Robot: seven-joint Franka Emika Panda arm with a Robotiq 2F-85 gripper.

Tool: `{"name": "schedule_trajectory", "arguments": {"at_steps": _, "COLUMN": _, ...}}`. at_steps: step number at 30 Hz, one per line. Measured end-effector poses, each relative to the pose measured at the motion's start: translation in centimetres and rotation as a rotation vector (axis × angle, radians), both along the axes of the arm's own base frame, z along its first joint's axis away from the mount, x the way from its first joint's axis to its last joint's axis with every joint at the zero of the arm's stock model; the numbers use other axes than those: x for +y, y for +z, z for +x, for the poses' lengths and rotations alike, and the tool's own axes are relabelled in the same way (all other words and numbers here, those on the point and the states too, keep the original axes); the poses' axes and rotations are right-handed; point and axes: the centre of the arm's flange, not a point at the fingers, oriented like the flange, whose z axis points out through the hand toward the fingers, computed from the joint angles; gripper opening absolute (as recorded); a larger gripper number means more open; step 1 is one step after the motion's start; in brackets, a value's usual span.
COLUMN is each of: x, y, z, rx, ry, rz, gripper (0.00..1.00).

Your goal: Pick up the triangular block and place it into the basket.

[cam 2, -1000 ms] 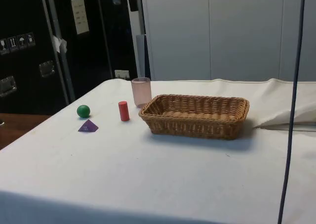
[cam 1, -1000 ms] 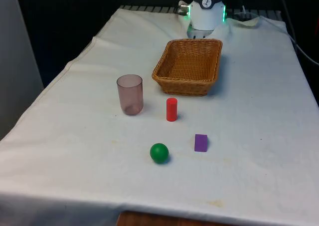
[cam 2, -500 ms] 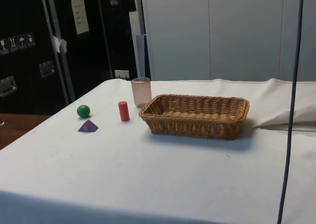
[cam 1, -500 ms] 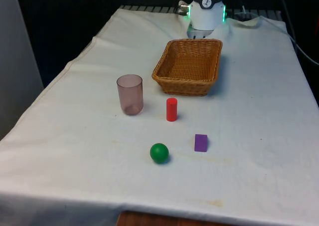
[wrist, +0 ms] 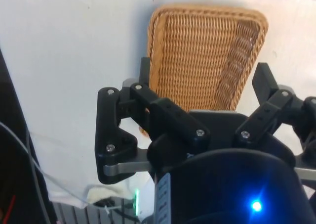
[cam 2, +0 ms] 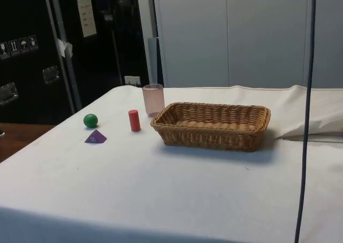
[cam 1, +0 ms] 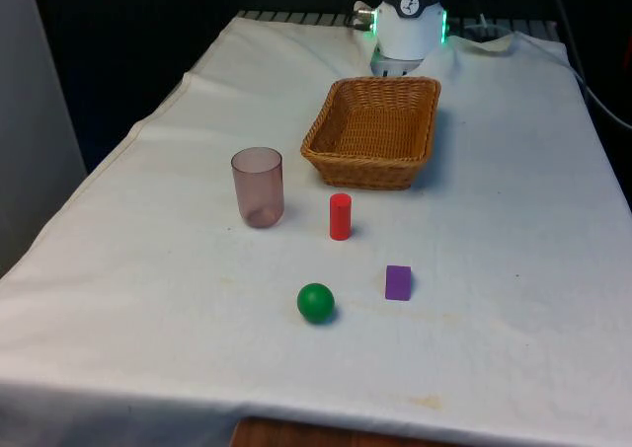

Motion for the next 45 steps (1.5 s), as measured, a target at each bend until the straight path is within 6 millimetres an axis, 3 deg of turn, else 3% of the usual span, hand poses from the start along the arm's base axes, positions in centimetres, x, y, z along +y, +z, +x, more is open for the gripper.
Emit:
{"name": "schedule_trajectory", "arguments": {"at_steps": 33, "x": 2.8, "y": -4.1, "z": 6.7, "rx": -0.103, "ry": -0.031, "rz": -0.040, "gripper": 1.00}}
{"name": "schedule_trajectory", "arguments": {"at_steps": 45, "x": 3.9, "y": -6.2, "z": 7.6, "rx": -0.134, "ry": -0.031, "rz": -0.046, "gripper": 1.00}}
